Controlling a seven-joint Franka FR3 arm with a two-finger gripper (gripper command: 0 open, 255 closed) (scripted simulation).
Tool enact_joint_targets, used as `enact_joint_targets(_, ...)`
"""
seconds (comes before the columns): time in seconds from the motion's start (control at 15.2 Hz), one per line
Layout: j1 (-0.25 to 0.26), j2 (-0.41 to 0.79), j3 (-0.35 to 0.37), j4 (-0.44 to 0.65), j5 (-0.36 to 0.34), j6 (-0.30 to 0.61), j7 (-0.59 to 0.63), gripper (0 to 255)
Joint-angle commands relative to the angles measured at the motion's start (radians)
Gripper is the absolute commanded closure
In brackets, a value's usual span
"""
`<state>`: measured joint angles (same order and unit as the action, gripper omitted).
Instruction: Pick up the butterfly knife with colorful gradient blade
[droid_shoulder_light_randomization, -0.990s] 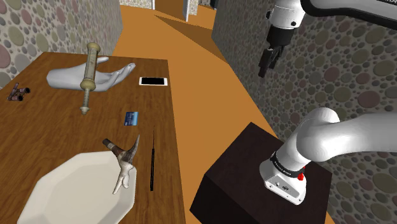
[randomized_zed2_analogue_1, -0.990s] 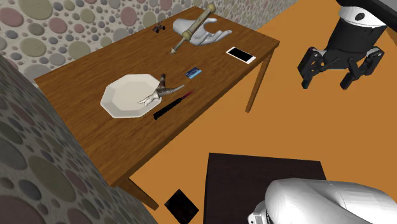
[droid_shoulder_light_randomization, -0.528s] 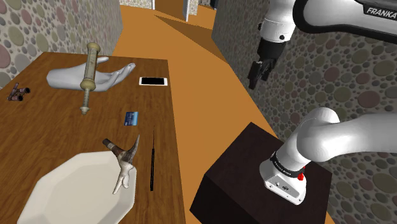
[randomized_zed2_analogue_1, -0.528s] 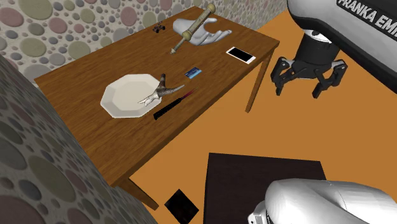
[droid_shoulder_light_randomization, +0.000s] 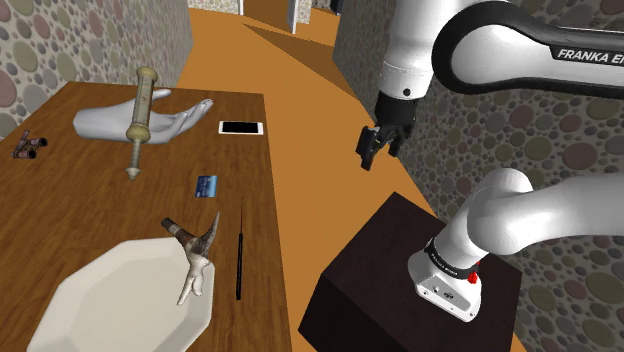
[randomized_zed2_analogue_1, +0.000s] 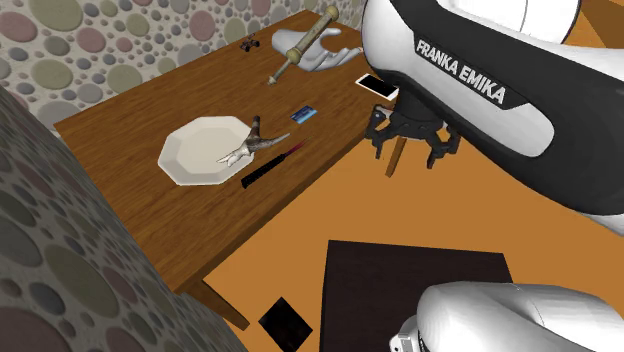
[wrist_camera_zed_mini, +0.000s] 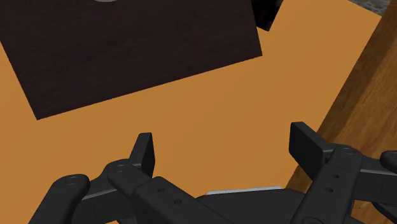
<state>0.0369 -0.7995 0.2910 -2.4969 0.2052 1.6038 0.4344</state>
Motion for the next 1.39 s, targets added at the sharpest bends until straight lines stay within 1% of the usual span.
enact_joint_targets(0.0, 0.007, 0.026, 0.055, -0.009, 0.046, 0.043, 0.074, 0)
enact_joint_targets(0.26, 0.007, 0.109, 0.158, 0.004, 0.115, 0.130, 0.206, 0)
enact_joint_targets(0.46, -0.002, 0.188, 0.237, 0.030, 0.152, 0.201, 0.305, 0)
enact_joint_targets(0.66, -0.020, 0.282, 0.318, 0.067, 0.171, 0.274, 0.407, 0)
enact_joint_targets(0.79, -0.038, 0.352, 0.374, 0.099, 0.171, 0.324, 0.478, 0)
enact_joint_targets(0.92, -0.059, 0.429, 0.430, 0.136, 0.157, 0.375, 0.555, 0)
enact_joint_targets(1.06, -0.083, 0.515, 0.487, 0.177, 0.127, 0.424, 0.638, 0)
enact_joint_targets(1.19, -0.108, 0.610, 0.543, 0.223, 0.076, 0.472, 0.732, 0)
enact_joint_targets(1.32, -0.127, 0.718, 0.592, 0.274, 0.000, 0.517, 0.840, 0)
